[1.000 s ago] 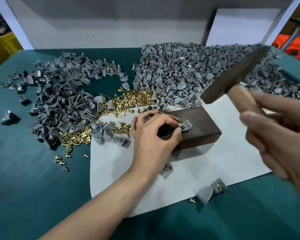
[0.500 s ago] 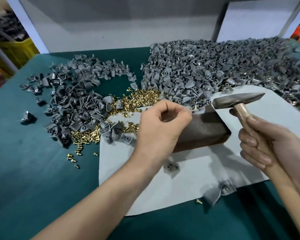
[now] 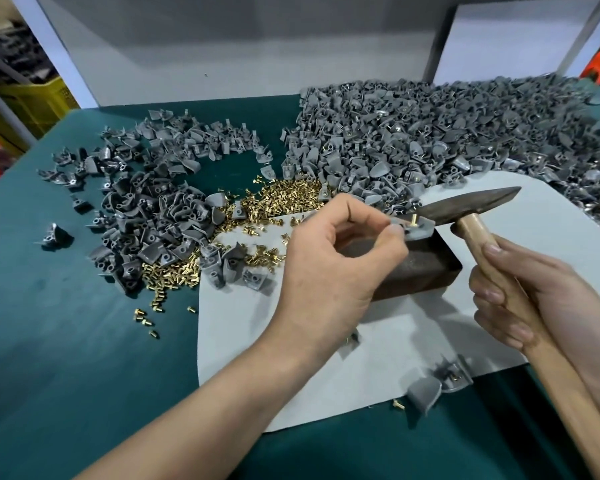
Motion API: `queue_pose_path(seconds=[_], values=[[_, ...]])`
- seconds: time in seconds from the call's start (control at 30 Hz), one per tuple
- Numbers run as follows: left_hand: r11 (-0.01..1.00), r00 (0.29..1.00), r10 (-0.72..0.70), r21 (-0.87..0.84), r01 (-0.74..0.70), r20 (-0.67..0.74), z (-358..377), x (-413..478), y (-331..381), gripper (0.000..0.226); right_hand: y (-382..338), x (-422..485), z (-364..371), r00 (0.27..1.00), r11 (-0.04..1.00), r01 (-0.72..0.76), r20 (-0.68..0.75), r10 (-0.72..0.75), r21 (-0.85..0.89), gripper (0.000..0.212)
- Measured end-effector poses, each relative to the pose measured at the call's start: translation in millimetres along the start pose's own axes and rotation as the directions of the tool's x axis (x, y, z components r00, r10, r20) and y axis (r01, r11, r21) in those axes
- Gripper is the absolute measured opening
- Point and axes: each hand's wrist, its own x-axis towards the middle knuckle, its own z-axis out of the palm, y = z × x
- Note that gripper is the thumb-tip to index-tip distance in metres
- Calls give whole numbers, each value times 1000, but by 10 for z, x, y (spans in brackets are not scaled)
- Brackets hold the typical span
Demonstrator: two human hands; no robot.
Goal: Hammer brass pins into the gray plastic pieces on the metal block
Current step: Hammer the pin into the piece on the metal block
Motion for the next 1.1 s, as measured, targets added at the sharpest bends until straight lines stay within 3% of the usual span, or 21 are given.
queue_pose_path(seconds=[0.23, 0.3, 0.4, 0.47, 0.57, 0.73, 0.9, 1.1], values=[[997, 1000, 12, 80, -12, -5, -5, 3, 16, 18, -13, -28, 9, 1000, 1000, -11, -19, 11, 6, 41], [970, 998, 52, 240, -44, -27, -40, 22, -25, 11, -32, -58, 24, 999, 999, -2, -41, 0, -36, 44], [800, 989, 146, 593, -97, -34, -109, 75, -186, 16, -62, -126, 126, 995, 983, 42, -84, -58, -181, 34], [720, 982, 189, 681, -135, -5, -120, 76, -269, 14, -61, -174, 234, 985, 947, 93, -109, -132, -306, 28], [670, 964, 261, 710, -215, 47, -100, 37, -367, 3, -18, -226, 403, 972, 863, 160, -78, -224, -478, 26], [682, 952, 306, 691, -240, 28, -104, 39, -441, 10, 37, -224, 496, 958, 671, 163, -47, -284, -723, 27], [697, 937, 349, 661, -279, 27, -96, 50, -476, 7, -24, -267, 511, 935, 571, 203, -17, -355, -795, 35], [694, 925, 379, 654, -300, 23, -105, 56, -510, 9, -88, -273, 596, 945, 487, 182, 14, -327, -854, 37]])
